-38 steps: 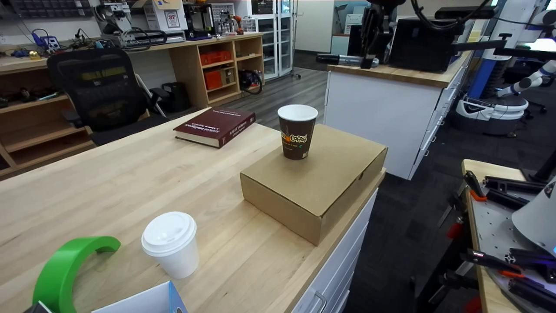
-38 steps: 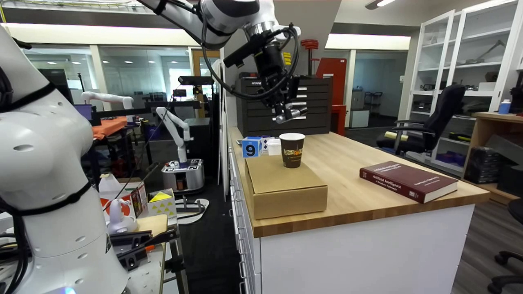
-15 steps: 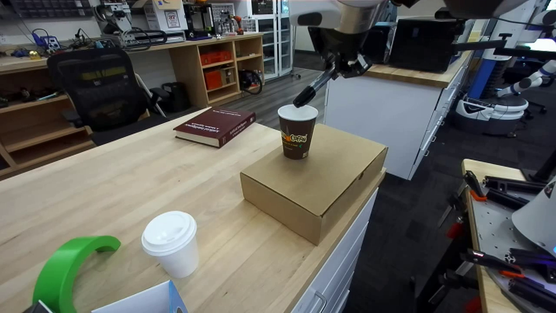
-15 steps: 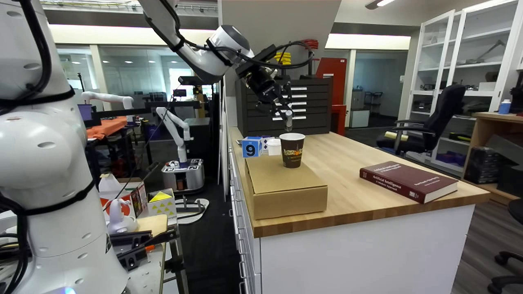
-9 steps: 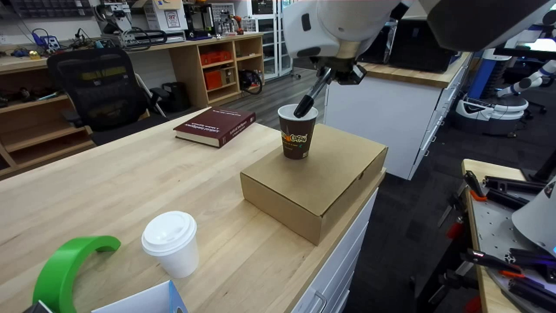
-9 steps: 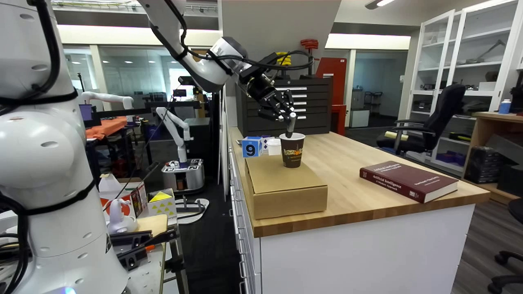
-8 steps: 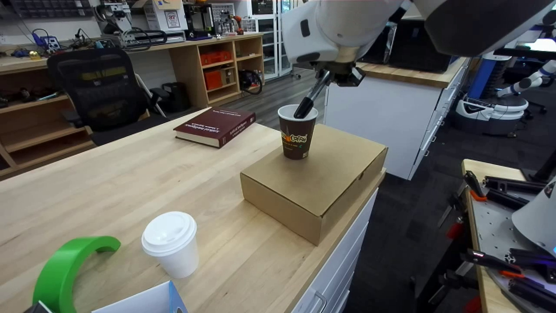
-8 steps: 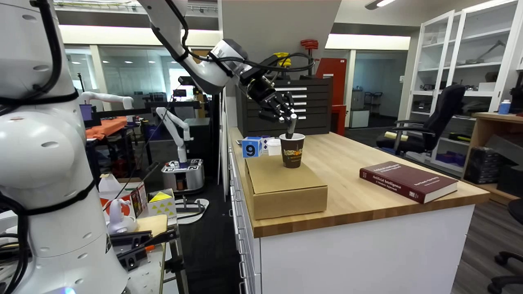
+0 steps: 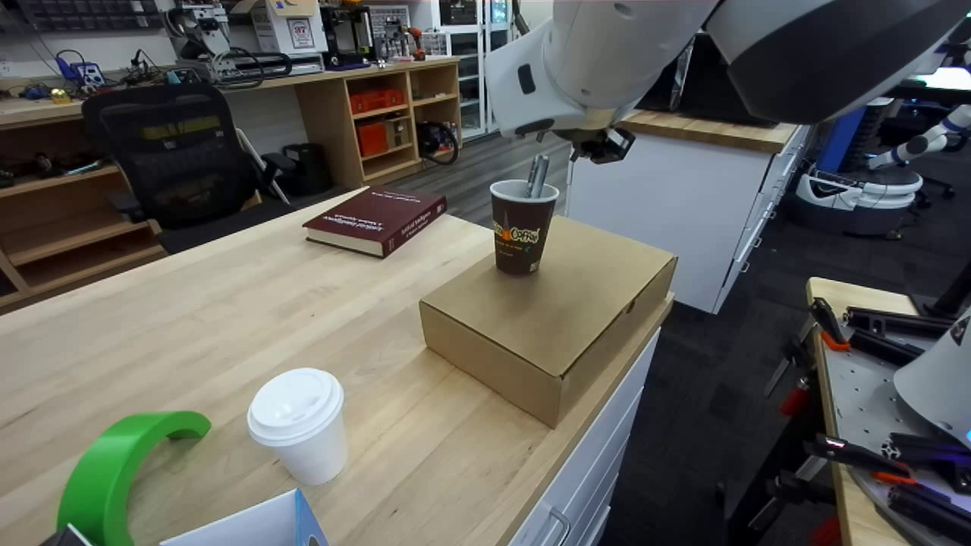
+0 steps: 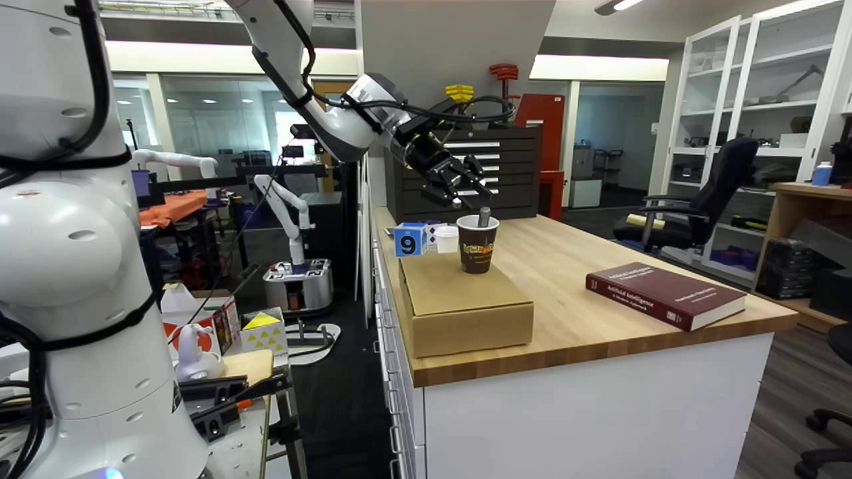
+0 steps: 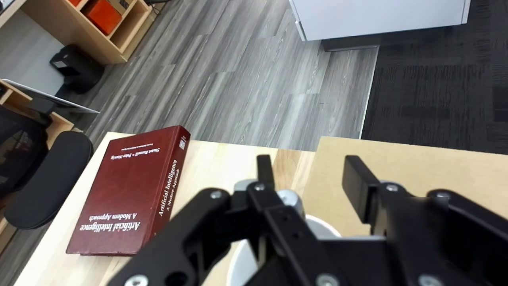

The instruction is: Put the marker in the cup

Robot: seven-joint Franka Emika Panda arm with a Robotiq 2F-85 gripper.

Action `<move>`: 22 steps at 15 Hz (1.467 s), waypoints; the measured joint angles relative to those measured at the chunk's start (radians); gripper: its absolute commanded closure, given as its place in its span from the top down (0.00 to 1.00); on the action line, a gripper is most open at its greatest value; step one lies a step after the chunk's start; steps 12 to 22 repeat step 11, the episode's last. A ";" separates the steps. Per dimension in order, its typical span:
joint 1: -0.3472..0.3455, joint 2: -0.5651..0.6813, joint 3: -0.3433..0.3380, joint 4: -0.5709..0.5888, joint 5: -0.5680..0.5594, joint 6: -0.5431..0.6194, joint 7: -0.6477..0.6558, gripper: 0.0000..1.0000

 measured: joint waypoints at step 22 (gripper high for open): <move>-0.009 -0.065 -0.025 0.080 0.206 0.002 -0.029 1.00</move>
